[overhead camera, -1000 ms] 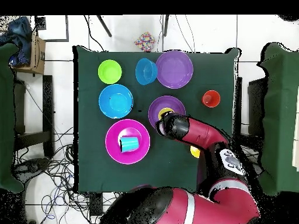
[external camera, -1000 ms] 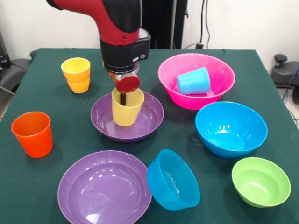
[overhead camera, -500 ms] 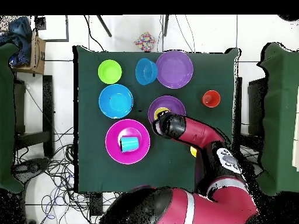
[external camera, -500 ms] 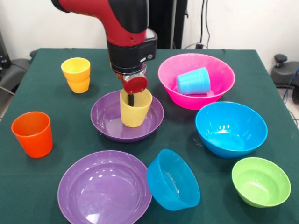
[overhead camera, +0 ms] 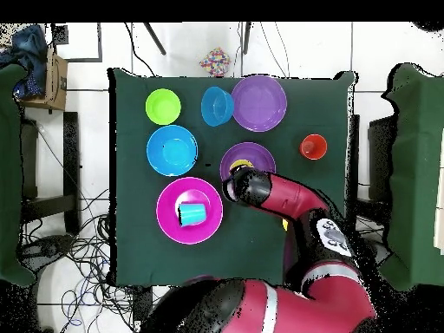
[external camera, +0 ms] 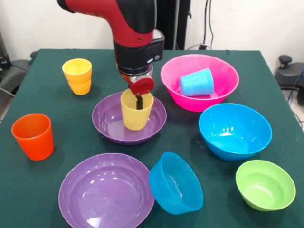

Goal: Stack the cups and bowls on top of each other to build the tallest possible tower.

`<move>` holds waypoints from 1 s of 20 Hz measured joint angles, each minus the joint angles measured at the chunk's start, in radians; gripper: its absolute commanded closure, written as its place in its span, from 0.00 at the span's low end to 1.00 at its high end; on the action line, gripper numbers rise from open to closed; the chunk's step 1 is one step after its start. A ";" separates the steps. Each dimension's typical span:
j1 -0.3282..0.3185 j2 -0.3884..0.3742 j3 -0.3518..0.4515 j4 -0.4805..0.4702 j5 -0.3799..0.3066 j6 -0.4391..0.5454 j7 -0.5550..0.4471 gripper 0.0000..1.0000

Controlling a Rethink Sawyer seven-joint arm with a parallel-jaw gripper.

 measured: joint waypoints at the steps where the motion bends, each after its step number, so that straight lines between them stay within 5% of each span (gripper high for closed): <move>1: 0.008 0.000 -0.006 0.000 0.000 0.000 0.000 0.00; 20: 0.123 -0.004 -0.118 -0.046 -0.001 0.053 0.000 0.00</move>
